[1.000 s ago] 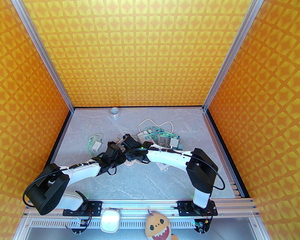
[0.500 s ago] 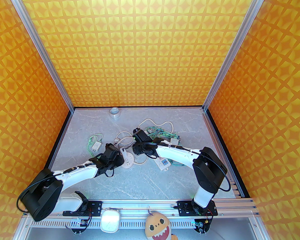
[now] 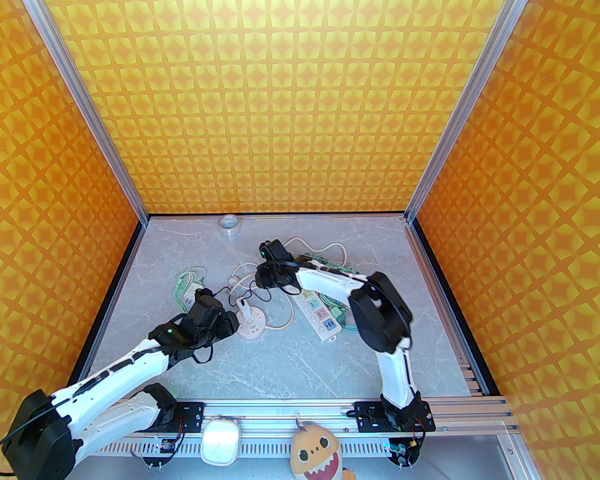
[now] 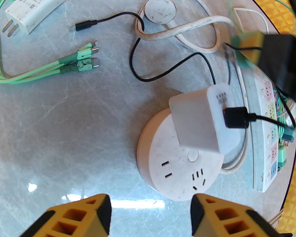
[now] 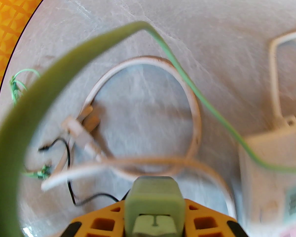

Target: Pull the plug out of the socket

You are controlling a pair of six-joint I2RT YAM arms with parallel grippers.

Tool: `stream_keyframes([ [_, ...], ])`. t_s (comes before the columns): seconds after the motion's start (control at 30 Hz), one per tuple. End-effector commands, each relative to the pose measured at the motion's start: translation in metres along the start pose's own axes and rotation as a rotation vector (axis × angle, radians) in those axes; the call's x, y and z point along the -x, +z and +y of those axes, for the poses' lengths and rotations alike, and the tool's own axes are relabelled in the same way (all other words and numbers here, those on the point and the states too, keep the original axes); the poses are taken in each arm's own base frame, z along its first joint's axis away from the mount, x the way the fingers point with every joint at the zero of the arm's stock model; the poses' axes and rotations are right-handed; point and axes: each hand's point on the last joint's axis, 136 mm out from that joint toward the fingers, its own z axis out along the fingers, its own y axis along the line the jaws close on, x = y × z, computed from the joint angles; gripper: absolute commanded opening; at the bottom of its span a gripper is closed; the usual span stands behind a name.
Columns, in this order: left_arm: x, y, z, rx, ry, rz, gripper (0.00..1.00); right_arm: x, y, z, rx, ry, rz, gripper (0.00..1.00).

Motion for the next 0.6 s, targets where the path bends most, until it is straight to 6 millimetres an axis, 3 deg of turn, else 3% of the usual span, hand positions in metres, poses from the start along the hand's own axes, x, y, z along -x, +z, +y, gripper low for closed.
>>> stream_keyframes([
  [0.0, 0.001, -0.007, 0.003, 0.025, 0.026, -0.005, 0.6, 0.009, 0.006, 0.002, 0.004, -0.002, 0.016, 0.32],
  [0.2, 0.002, -0.013, 0.004, 0.028, 0.027, -0.007, 0.64, 0.024, 0.015, -0.003, -0.023, -0.007, 0.023, 0.38],
  [0.33, 0.002, -0.019, 0.006, 0.026, 0.027, -0.014, 0.66, 0.029, 0.015, 0.0, -0.019, -0.011, 0.035, 0.5],
  [0.57, 0.005, -0.023, 0.006, 0.016, 0.036, -0.034, 0.69, 0.034, -0.02, 0.003, -0.017, -0.014, -0.015, 0.63],
])
